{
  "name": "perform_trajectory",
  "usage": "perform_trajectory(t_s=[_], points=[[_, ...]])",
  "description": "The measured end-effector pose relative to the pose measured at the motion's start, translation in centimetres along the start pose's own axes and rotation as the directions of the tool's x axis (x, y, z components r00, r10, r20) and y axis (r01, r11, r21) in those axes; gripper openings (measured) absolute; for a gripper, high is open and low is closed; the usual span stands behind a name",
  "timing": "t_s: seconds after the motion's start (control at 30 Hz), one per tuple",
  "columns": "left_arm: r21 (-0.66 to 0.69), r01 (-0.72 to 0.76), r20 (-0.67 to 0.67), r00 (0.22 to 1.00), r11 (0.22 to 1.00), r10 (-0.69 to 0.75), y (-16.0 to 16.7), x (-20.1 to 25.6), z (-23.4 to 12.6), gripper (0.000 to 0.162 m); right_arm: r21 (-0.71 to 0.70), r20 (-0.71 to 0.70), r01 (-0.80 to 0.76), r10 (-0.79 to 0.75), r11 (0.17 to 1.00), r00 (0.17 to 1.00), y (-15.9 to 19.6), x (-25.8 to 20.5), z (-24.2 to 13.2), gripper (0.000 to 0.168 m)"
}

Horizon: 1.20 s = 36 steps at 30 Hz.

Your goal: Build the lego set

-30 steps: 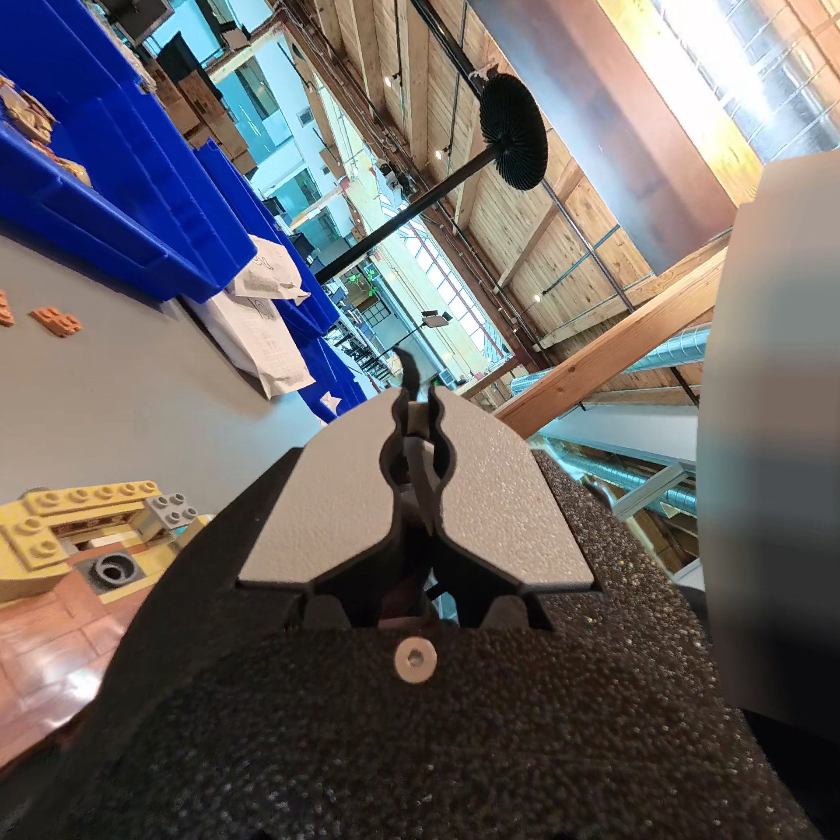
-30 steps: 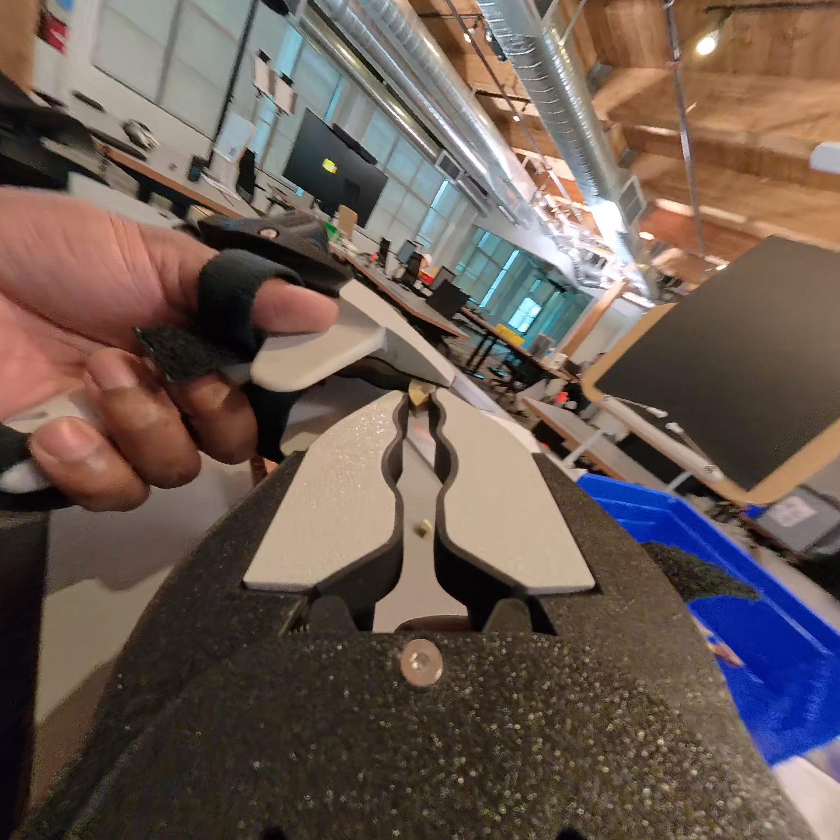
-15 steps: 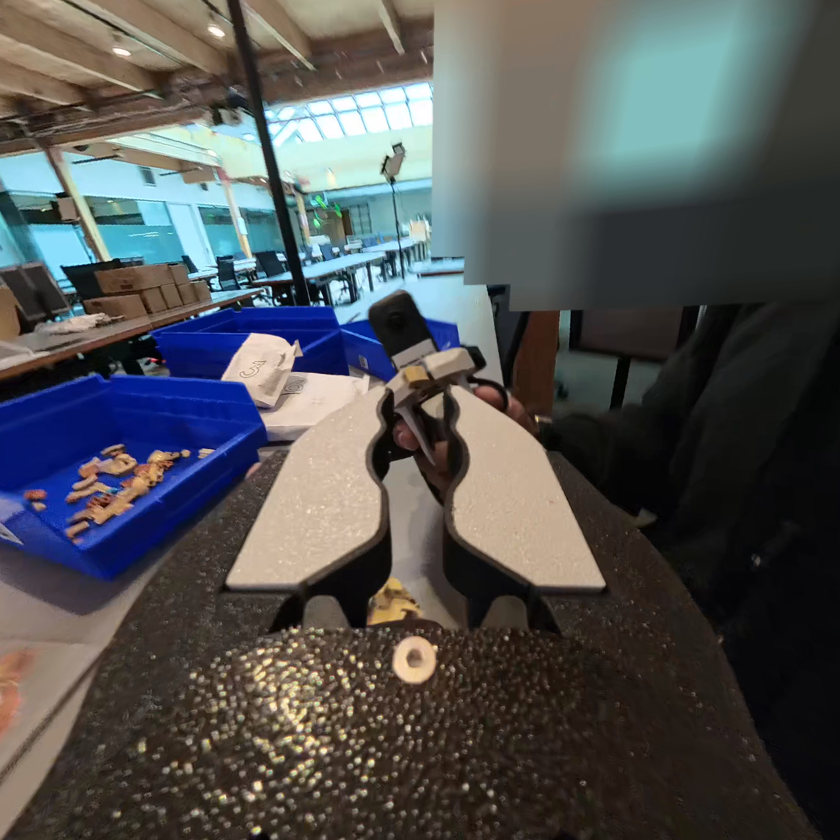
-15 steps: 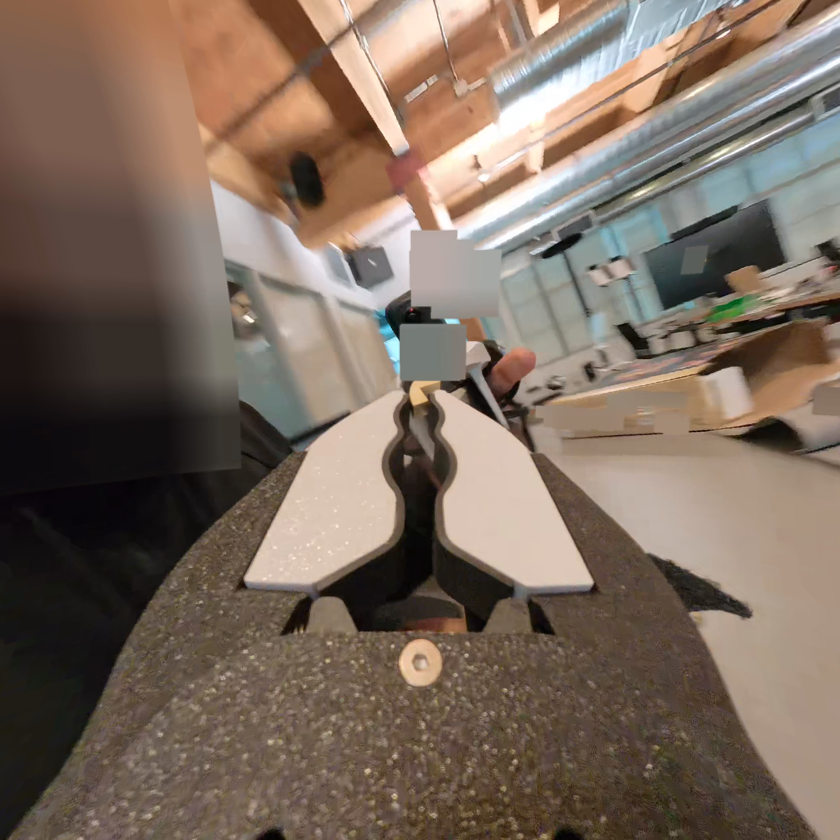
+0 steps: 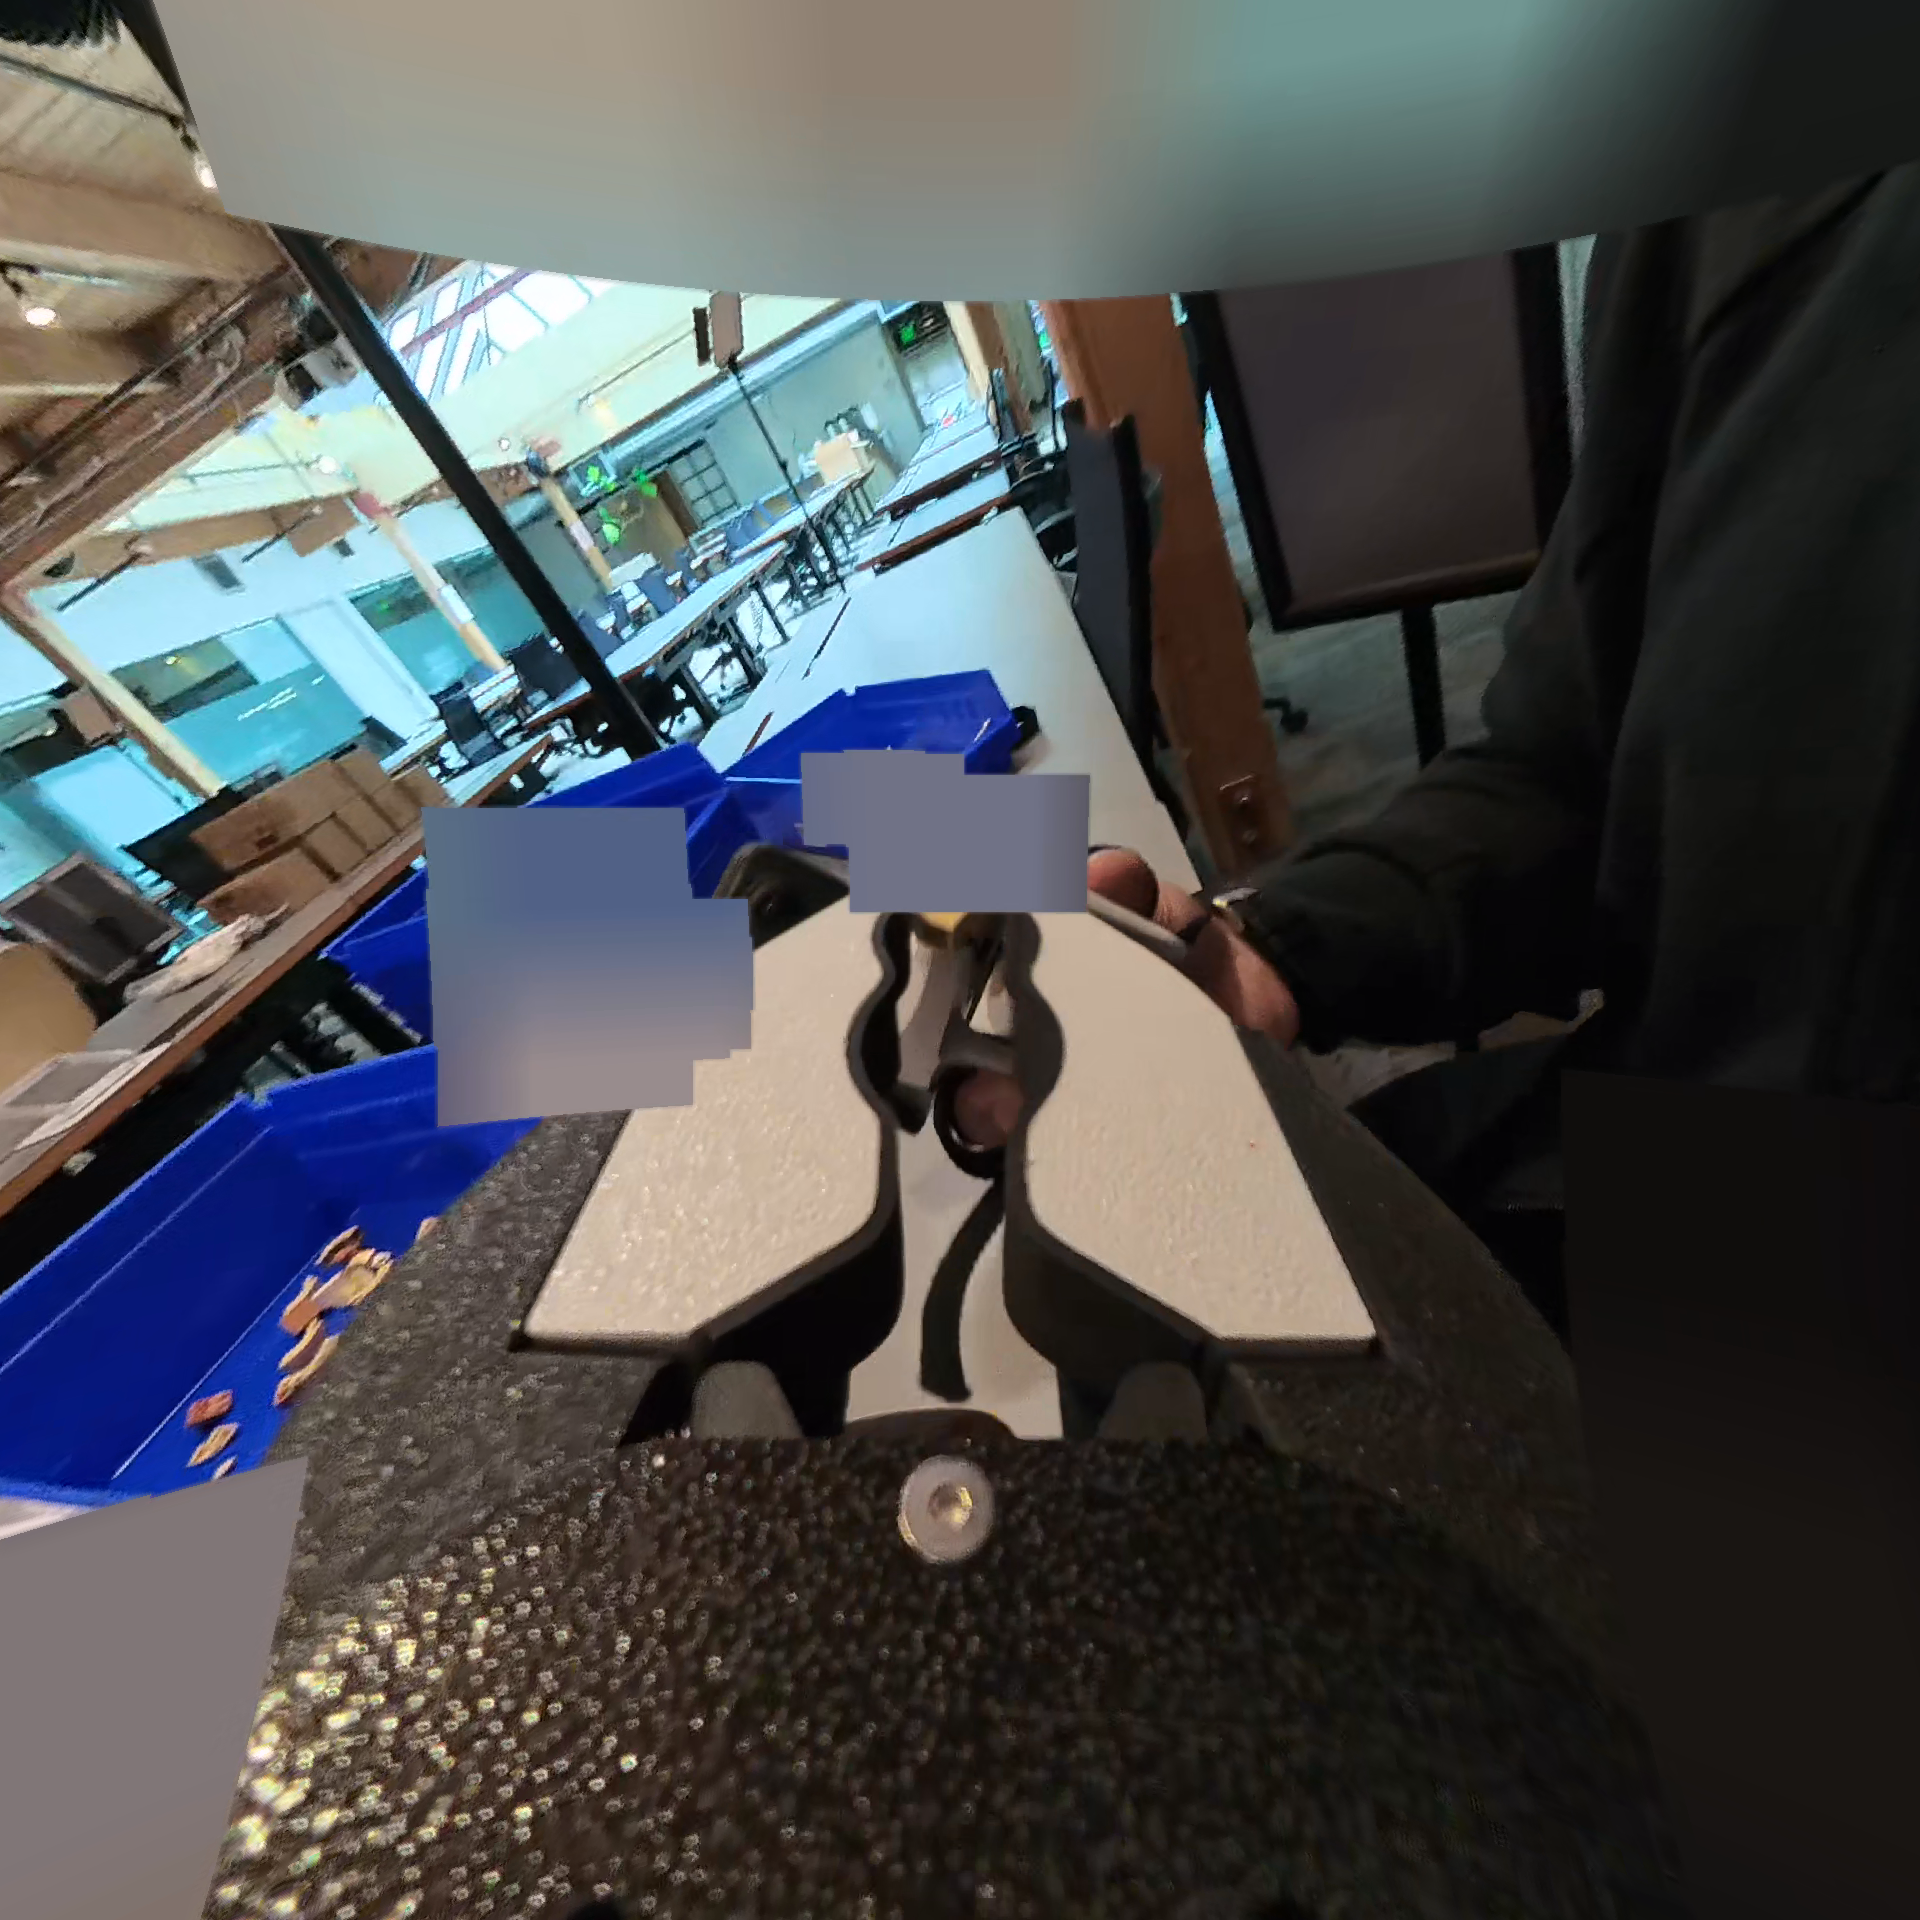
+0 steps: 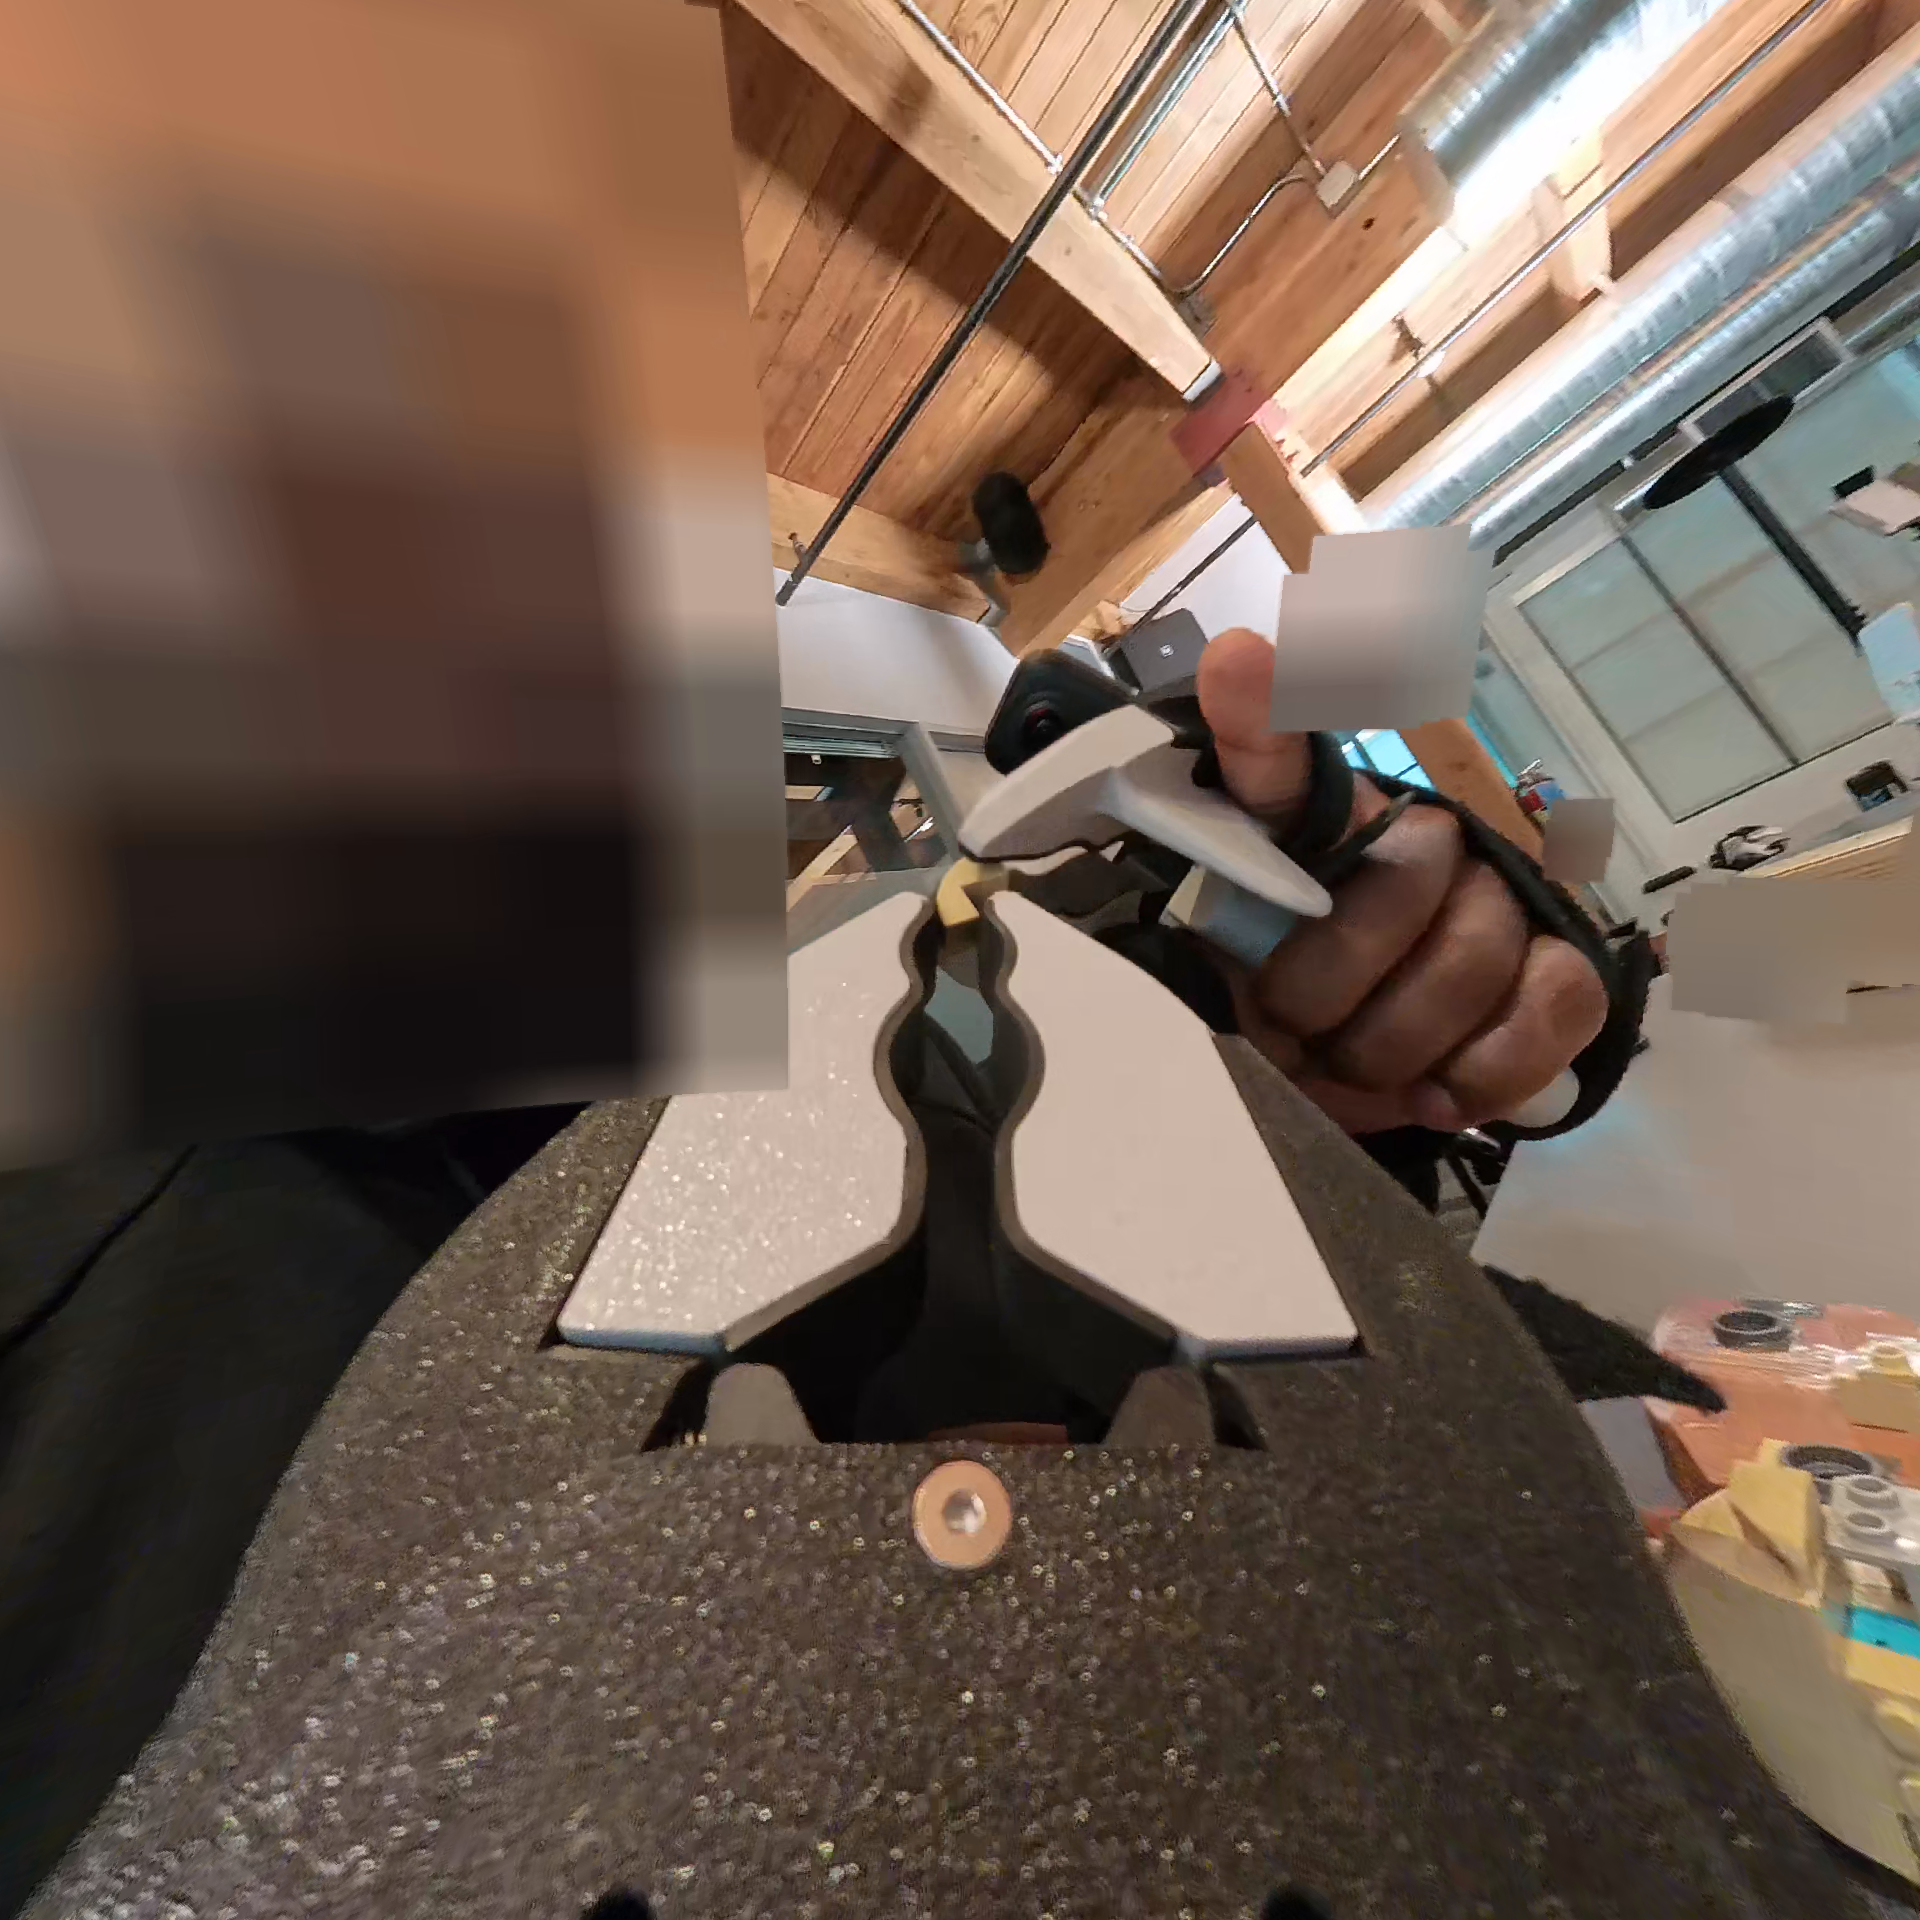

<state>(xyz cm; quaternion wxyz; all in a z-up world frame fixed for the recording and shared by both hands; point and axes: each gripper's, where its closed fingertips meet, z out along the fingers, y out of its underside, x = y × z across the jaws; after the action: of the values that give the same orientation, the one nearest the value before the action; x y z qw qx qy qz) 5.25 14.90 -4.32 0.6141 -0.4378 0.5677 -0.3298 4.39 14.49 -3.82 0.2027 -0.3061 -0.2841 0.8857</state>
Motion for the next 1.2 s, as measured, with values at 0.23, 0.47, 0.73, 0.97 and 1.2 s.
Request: perform_trajectory(t_s=[0.23,0.47,0.73,0.97,1.2], points=[[-0.067,0.16,-0.023,0.987,0.985,-0.162,0.8,-0.5,-0.3,0.008,-0.057,-0.131,0.109,-0.115,0.992,0.985,-0.1,1.2,-0.8,0.013],[-0.061,0.705,-0.03,0.706,0.706,-0.708,2.0,-2.0,-2.3,0.008,-0.423,-0.344,0.519,-0.661,0.743,0.667,-1.6,2.6,-3.0,0.019],[-0.031,0.957,-0.136,0.282,0.289,-0.95,3.9,-1.8,-2.2,0.008,-0.778,0.027,0.628,-0.996,0.03,0.08,-1.6,2.9,-2.5,0.019],[0.013,0.987,-0.149,0.16,0.16,-0.976,5.2,-1.5,-1.9,0.008,-0.77,0.378,0.477,-0.905,-0.423,-0.193,-0.2,4.7,-3.0,0.018],[0.068,0.995,-0.133,0.076,0.067,-0.988,6.3,-1.7,-2.0,0.008,-0.713,0.497,0.403,-0.819,-0.574,-0.288,0.9,6.2,-3.3,0.012]])
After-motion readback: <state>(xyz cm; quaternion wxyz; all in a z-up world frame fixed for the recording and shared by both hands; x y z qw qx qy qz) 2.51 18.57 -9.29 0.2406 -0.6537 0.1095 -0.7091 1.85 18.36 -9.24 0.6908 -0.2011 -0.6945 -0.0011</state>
